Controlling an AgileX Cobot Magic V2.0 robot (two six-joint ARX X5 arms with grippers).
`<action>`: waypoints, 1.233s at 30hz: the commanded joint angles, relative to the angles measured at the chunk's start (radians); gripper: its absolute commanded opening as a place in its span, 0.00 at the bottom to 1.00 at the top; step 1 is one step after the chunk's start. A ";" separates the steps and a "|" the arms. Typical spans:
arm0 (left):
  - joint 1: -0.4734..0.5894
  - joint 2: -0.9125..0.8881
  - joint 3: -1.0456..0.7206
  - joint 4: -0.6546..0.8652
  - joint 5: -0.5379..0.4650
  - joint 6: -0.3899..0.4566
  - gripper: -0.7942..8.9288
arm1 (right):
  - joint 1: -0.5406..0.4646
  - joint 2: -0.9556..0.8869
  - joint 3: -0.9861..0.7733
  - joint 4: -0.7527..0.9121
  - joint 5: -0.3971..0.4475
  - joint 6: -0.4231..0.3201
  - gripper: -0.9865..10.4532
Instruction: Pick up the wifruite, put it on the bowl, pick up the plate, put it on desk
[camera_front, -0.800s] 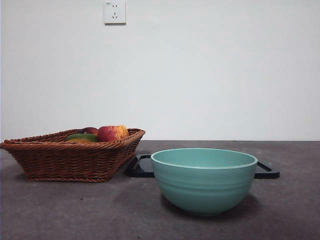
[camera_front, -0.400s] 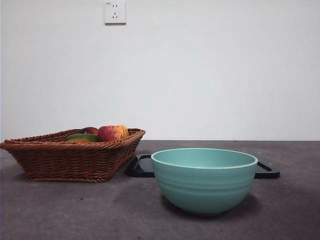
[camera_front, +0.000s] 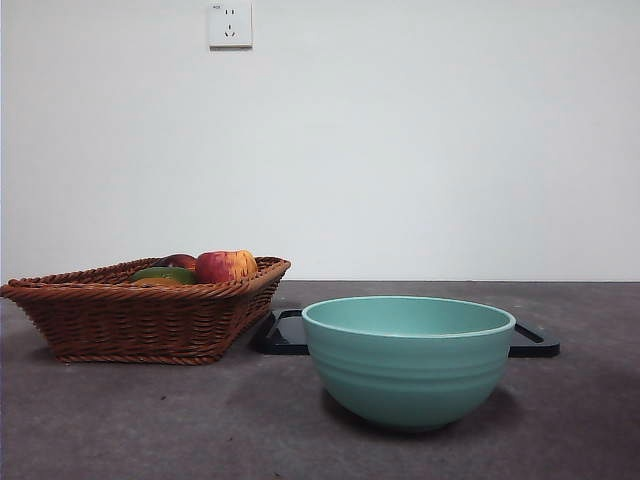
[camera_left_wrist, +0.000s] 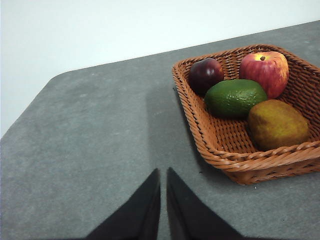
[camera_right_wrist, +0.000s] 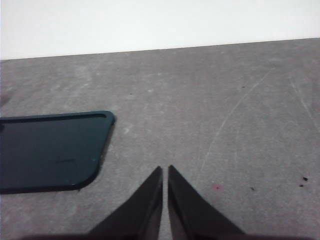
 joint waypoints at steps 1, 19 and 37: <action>0.002 -0.002 -0.021 -0.009 -0.003 -0.001 0.10 | -0.011 -0.003 -0.006 -0.006 0.004 0.010 0.09; 0.002 -0.002 -0.021 -0.009 -0.003 -0.001 0.10 | -0.014 -0.003 -0.006 0.016 0.004 0.010 0.09; 0.002 -0.002 -0.021 -0.009 -0.003 -0.001 0.10 | -0.014 -0.003 -0.006 0.016 0.004 0.010 0.09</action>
